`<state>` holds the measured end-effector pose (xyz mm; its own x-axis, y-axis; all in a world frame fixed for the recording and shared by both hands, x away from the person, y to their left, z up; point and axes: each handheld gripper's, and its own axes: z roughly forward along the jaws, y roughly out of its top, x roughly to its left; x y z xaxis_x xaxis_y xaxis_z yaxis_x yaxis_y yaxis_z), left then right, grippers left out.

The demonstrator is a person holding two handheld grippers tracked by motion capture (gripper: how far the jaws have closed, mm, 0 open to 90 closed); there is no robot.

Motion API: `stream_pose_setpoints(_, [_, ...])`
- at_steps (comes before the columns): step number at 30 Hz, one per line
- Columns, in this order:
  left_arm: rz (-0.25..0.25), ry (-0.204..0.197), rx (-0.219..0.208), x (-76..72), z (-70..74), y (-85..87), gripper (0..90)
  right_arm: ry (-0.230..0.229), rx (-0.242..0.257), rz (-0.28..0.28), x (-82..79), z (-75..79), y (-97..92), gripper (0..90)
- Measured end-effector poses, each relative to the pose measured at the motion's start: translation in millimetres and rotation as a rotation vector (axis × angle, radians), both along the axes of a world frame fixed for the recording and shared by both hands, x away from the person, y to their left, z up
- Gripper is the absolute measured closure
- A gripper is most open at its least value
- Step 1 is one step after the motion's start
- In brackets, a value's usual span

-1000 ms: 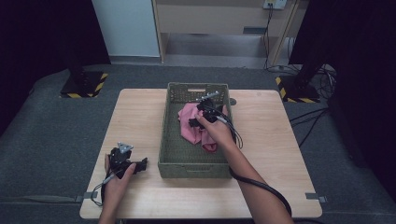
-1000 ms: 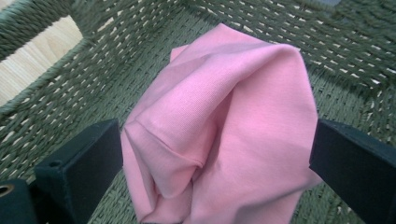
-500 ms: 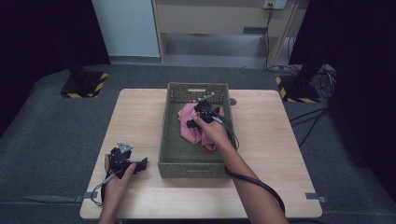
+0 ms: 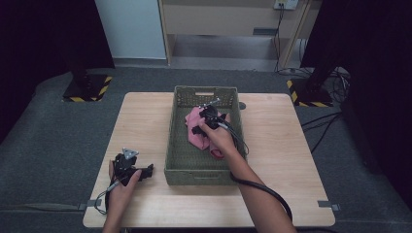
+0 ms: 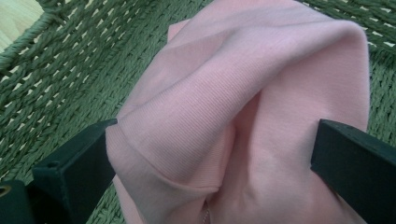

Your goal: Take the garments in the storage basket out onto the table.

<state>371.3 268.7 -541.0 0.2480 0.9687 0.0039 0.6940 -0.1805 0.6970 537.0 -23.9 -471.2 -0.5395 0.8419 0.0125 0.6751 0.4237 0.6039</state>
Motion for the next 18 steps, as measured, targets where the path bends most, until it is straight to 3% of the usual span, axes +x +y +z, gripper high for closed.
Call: stream_pose_setpoints(18, [0.0,0.0,0.0,0.0,0.0,0.0,0.0,0.036,-0.079,-0.009,12.4,-22.7,5.1,0.5])
